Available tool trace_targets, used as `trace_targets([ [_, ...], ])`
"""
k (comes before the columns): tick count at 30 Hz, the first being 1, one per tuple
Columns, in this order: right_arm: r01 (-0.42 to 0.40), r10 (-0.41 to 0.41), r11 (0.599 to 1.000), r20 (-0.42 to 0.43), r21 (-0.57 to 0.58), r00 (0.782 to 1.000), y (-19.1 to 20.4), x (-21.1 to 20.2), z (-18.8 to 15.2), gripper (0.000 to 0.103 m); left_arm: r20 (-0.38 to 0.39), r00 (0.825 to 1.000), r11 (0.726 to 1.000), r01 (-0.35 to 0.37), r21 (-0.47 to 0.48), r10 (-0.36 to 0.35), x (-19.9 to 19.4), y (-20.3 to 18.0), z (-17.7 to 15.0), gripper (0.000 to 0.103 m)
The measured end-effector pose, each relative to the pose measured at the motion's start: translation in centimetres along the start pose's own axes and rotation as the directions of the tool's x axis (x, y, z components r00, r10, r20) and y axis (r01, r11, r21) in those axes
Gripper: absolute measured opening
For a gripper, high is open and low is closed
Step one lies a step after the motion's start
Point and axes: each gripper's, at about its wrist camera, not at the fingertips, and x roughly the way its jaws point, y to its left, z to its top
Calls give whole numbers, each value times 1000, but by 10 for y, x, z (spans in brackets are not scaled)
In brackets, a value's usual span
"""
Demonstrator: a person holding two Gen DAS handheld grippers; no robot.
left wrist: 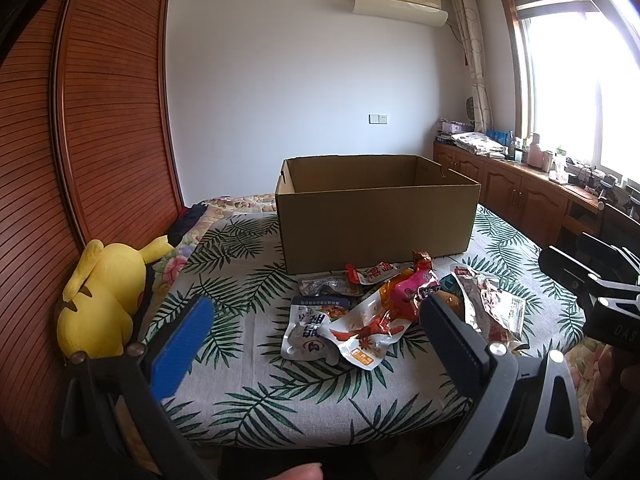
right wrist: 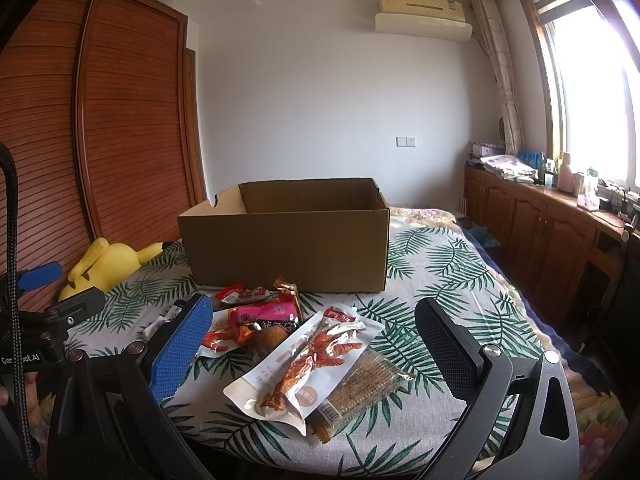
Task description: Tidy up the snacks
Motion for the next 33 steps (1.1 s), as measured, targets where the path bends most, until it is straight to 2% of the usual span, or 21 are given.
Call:
trace_targets([
  [10,0,0,1000,0,-1,1000,0,0,0,103,-1,1000,1000,1,0,-1,-1,0,0,103],
  [14,-8,8,1000,-19,-7,1000,0,2,-3,103,-31,999,1000,18,2,-18,4,-2,1,103],
  [20,-35,34,999,-99,-2,994,-8,14,-16,103,-108,993,998,57,19,-55,23,-8,-7,103],
  [28,-70,70,998,-189,4,979,-23,31,-28,102,-196,972,989,140,36,-131,46,-23,-16,103],
  [33,-126,122,992,-243,0,962,-25,48,-30,96,-233,962,986,159,51,-143,59,-27,-16,103],
])
